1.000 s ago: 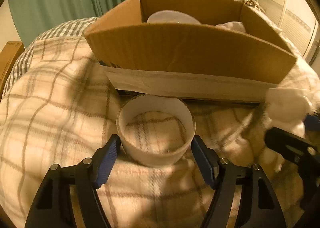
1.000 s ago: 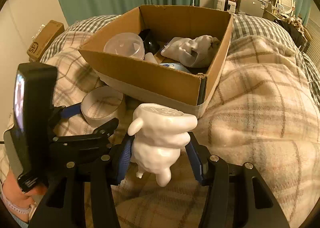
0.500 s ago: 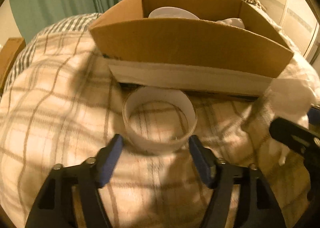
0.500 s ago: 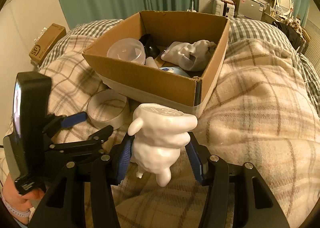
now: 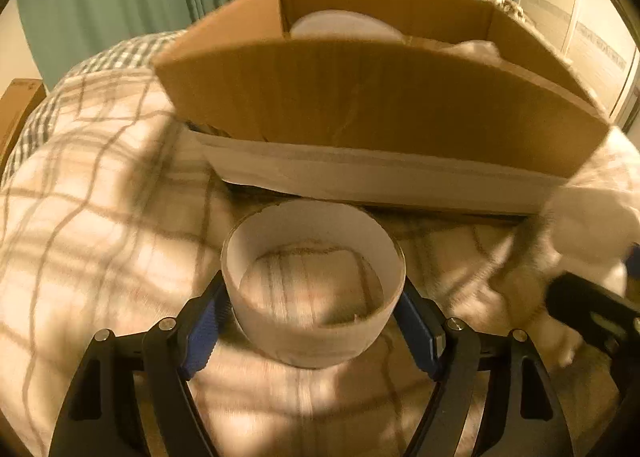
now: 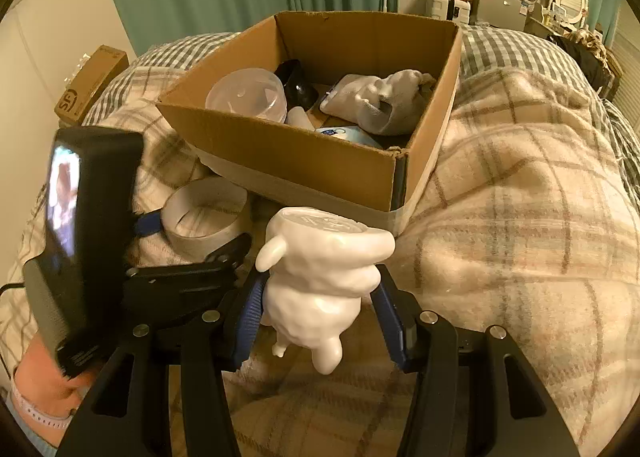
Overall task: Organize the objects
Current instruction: 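Lower the paper ring and hand figure into the box and open both tools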
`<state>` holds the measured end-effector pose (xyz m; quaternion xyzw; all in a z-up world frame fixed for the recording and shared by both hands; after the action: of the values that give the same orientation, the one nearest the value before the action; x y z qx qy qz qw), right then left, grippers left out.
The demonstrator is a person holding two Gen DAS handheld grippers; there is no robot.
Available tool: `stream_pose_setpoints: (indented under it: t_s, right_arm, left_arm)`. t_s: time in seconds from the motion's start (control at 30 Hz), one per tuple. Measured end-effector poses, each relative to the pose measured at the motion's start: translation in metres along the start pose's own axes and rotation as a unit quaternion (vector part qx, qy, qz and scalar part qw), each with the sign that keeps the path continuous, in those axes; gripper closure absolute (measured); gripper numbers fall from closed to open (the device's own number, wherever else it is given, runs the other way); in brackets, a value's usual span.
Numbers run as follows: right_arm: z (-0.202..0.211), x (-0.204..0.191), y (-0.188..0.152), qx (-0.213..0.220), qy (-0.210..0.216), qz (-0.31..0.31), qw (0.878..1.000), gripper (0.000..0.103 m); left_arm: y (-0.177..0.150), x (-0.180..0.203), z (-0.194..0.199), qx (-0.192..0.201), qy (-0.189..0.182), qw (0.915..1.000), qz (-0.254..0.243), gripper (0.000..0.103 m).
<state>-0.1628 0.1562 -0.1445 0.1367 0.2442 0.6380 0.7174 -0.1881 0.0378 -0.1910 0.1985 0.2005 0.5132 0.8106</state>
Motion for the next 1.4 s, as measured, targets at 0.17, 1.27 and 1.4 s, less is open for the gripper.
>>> stream_pose_setpoints:
  t_s: [0.17,1.27,1.4]
  right_arm:
    - [0.016,-0.005,-0.001,0.020,0.004,0.007,1.000,0.051]
    - [0.118,-0.009,0.169,0.198,0.015,0.084,0.976,0.051]
    - [0.081,0.001,0.182,0.177,0.017,0.078,0.981,0.051]
  left_arm:
    - [-0.011,-0.001,0.040,0.027,-0.005,0.9996,-0.002,0.023]
    - [0.168,-0.021,0.094,0.176,0.042,0.9826,-0.042,0.023]
    - [0.177,-0.026,0.065,0.163,0.042,0.9849,-0.042,0.023]
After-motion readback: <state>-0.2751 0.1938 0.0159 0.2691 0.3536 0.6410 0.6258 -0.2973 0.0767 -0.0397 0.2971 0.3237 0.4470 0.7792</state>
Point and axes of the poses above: each gripper's, at about its wrist camera, not at the fingertips, and z roughly against the way its jaws point, x to its right, y to its top, the point moved 3 cm from there along -z, roughly the way its jaws point, and after that the axes turned 11 degrees about -z, right-handed, at the moved point
